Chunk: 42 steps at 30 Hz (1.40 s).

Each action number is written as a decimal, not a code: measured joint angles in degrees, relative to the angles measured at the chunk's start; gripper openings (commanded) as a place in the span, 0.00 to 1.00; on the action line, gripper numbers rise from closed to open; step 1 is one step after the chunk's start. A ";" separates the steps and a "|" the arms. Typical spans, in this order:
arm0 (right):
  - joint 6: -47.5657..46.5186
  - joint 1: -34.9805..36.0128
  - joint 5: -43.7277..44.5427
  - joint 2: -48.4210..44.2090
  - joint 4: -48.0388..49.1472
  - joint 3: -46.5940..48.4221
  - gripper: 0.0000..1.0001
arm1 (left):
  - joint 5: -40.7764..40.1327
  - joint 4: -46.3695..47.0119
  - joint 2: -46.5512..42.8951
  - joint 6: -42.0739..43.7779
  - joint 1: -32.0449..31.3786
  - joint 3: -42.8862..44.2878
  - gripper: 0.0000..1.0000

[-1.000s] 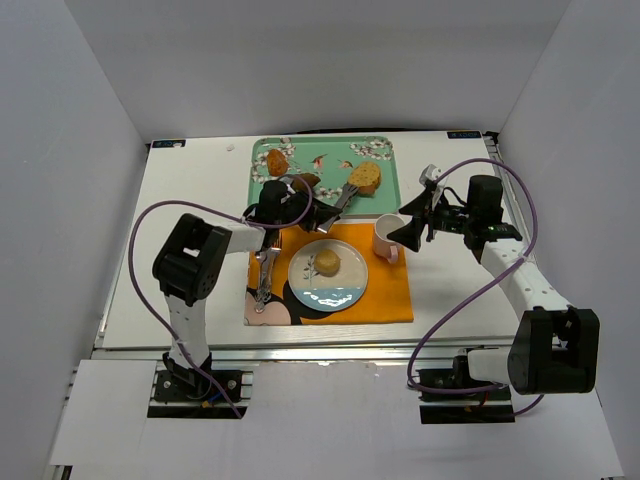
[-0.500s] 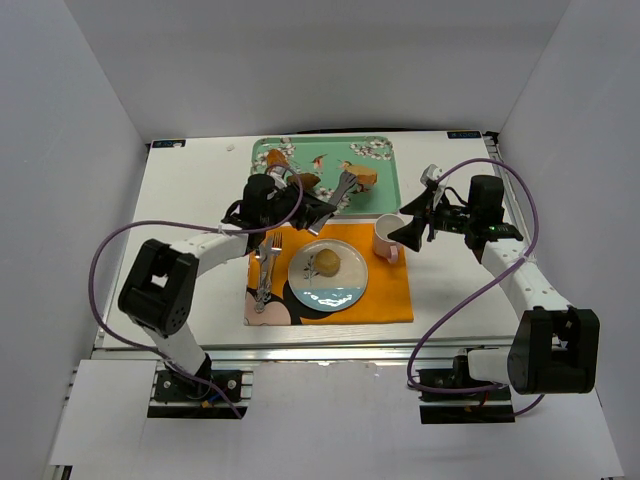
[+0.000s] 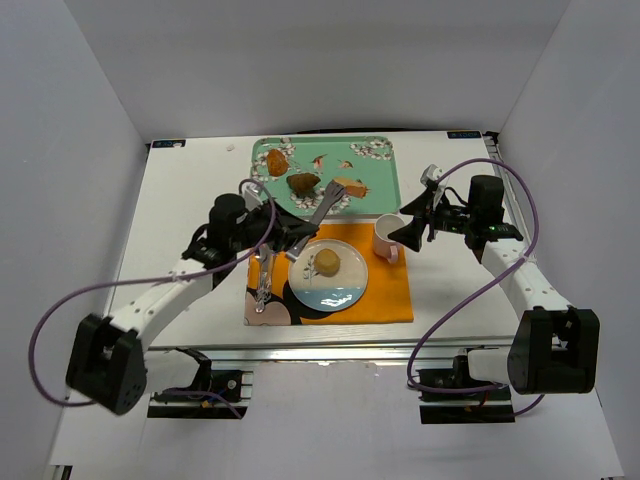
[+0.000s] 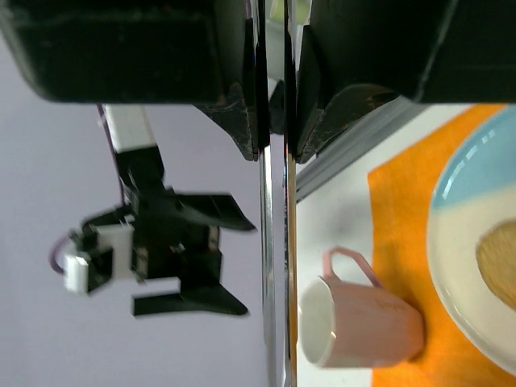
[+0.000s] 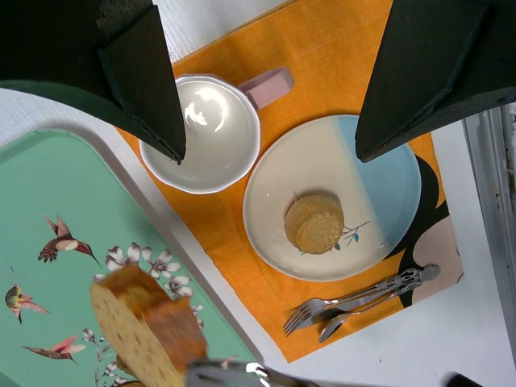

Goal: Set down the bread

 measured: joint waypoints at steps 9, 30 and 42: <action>-0.07 0.00 -0.42 0.02 -0.02 0.00 0.89 | 0.11 -11.39 -21.94 -0.28 0.00 -5.66 0.00; -0.09 -0.11 -1.27 0.61 -0.26 0.79 0.90 | 2.91 -27.50 -21.55 6.88 -2.73 -9.35 0.03; -0.09 -0.22 -1.29 0.92 -0.31 1.16 0.89 | 2.99 -33.77 -21.66 10.47 -2.82 -9.33 0.39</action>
